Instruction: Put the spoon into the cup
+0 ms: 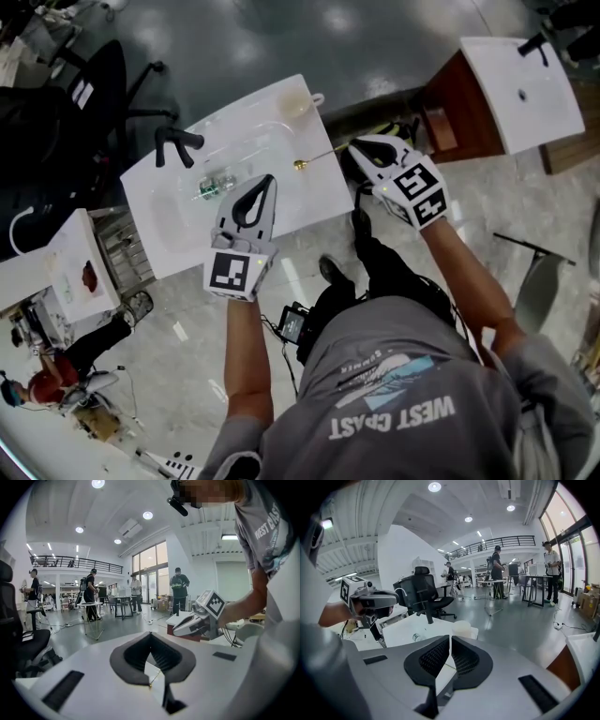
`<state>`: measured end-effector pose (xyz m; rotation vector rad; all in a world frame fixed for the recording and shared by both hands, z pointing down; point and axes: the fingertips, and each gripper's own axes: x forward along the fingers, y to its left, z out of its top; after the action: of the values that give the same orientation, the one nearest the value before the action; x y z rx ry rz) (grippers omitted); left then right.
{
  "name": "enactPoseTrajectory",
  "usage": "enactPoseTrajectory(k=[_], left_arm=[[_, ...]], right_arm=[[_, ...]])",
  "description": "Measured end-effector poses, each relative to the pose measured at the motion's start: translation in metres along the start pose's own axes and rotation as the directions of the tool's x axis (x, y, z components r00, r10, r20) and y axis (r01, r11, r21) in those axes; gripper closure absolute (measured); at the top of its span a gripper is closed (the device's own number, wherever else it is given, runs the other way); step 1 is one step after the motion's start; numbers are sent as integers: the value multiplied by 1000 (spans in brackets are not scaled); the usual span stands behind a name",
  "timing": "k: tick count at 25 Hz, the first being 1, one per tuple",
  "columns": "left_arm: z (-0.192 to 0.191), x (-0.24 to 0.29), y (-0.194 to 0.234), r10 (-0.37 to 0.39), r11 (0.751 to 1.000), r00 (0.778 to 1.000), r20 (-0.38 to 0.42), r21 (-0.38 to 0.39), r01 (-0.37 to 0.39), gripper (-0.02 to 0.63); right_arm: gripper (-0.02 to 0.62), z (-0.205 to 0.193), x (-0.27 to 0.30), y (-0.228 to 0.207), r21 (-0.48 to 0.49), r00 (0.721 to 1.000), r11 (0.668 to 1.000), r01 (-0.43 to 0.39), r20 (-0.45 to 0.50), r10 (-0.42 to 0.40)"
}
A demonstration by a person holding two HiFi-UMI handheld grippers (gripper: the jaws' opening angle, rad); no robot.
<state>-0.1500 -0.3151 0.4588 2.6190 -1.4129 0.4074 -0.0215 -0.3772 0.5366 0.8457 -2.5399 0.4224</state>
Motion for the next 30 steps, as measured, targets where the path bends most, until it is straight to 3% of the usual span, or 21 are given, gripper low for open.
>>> enactPoseTrajectory(k=[17, 20, 30], left_arm=[[-32, 33, -3, -14, 1000, 997, -71, -29, 12, 604], [-38, 38, -2, -13, 999, 997, -81, -41, 10, 604], [-62, 53, 4, -15, 997, 994, -112, -77, 7, 604]], right_arm=[[558, -70, 38, -35, 149, 997, 989, -14, -68, 24], [497, -84, 47, -38, 197, 995, 980, -20, -88, 38], [456, -132, 71, -60, 348, 993, 937, 23, -116, 19]])
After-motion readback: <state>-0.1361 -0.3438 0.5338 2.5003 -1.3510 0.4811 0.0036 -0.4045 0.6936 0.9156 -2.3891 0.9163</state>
